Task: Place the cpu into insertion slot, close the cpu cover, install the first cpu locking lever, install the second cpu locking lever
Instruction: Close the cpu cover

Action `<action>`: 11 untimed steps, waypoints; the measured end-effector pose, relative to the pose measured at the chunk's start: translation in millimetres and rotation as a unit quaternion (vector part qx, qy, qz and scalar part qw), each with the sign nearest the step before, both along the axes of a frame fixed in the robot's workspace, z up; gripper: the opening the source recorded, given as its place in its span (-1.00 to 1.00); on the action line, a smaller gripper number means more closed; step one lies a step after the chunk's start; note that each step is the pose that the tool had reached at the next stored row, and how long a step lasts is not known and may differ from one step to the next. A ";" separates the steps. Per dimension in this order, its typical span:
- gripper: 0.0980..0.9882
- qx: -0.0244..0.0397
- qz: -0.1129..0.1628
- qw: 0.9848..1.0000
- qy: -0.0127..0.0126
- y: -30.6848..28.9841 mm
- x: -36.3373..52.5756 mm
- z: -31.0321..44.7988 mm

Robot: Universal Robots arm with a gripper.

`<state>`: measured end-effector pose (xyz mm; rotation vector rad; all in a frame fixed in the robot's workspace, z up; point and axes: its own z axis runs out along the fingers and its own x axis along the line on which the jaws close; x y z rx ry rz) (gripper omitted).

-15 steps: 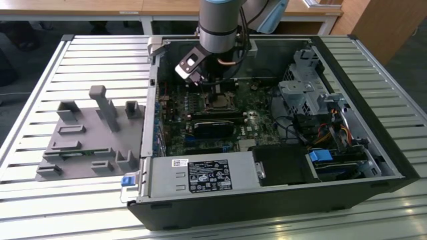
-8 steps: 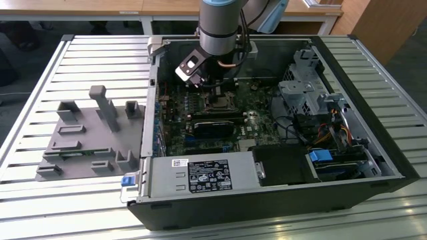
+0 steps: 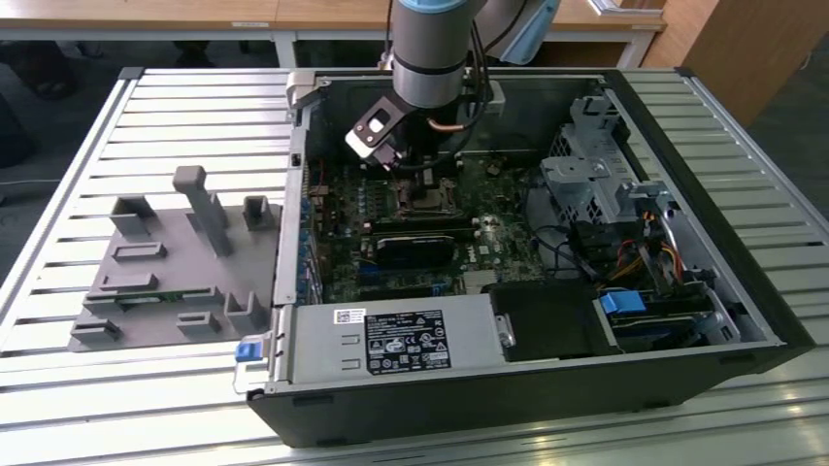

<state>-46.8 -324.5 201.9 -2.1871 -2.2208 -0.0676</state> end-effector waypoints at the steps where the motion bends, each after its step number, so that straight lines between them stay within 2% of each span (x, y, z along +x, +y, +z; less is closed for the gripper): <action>1: -0.98 0.000 0.000 1.000 0.000 0.0 0.0 -0.2; 7: -0.98 0.000 0.000 1.000 0.000 0.8 -0.1 -1.3; 11: -0.98 0.000 0.000 1.000 0.000 3.9 0.2 -1.6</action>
